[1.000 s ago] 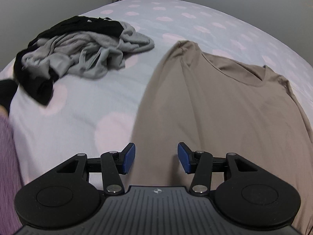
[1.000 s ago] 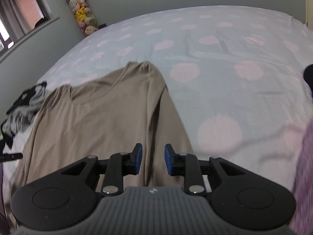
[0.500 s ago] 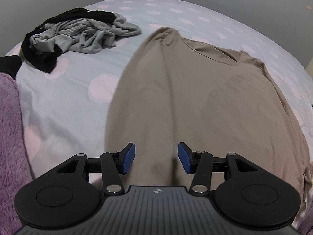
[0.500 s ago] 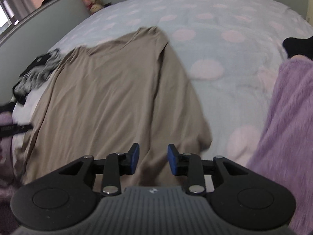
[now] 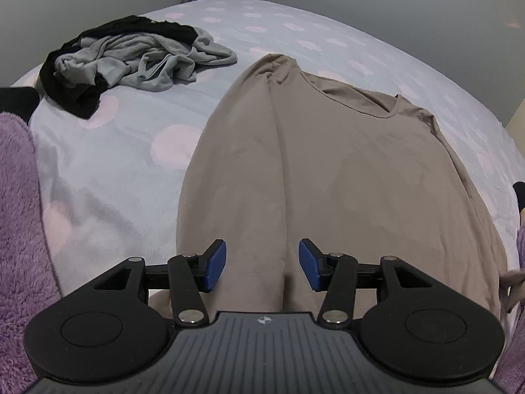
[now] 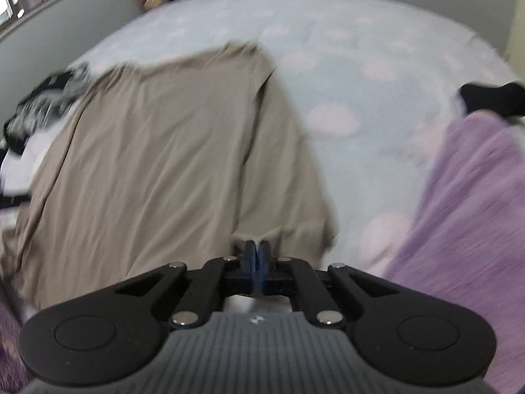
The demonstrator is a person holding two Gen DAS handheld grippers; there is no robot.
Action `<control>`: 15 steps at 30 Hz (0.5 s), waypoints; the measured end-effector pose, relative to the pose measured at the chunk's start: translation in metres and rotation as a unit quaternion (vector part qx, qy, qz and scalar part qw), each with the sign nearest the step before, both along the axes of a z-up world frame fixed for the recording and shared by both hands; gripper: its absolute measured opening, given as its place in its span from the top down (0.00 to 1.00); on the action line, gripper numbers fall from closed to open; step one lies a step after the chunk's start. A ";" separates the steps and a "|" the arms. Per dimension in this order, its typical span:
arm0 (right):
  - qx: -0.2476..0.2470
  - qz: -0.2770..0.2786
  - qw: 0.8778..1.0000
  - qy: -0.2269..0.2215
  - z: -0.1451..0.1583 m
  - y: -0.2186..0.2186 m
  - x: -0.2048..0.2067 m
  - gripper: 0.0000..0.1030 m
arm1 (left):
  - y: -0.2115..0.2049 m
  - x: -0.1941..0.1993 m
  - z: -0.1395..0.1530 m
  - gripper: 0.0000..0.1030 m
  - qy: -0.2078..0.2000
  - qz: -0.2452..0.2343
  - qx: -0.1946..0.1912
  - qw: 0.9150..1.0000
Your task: Fold clothes
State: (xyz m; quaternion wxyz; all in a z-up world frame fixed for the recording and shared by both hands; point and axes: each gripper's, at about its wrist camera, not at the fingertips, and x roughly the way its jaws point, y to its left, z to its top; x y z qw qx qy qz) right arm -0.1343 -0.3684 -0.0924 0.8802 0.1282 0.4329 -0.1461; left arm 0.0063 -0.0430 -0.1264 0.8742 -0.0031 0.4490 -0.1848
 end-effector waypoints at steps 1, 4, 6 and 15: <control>-0.008 -0.009 1.000 -0.007 0.009 -0.009 0.000 0.98 | 0.000 0.000 0.000 0.54 0.001 0.000 -0.001 1.000; -0.038 -0.037 0.998 -0.023 0.039 -0.044 0.007 0.98 | 0.000 0.002 -0.001 0.54 0.001 -0.001 -0.001 1.000; -0.064 -0.053 0.996 -0.030 0.061 -0.071 0.014 0.98 | 0.001 0.002 -0.001 0.54 0.001 0.002 -0.002 1.000; -0.077 -0.157 0.984 -0.010 0.113 -0.209 0.056 0.98 | 0.005 0.008 -0.001 0.54 0.002 0.025 -0.012 1.000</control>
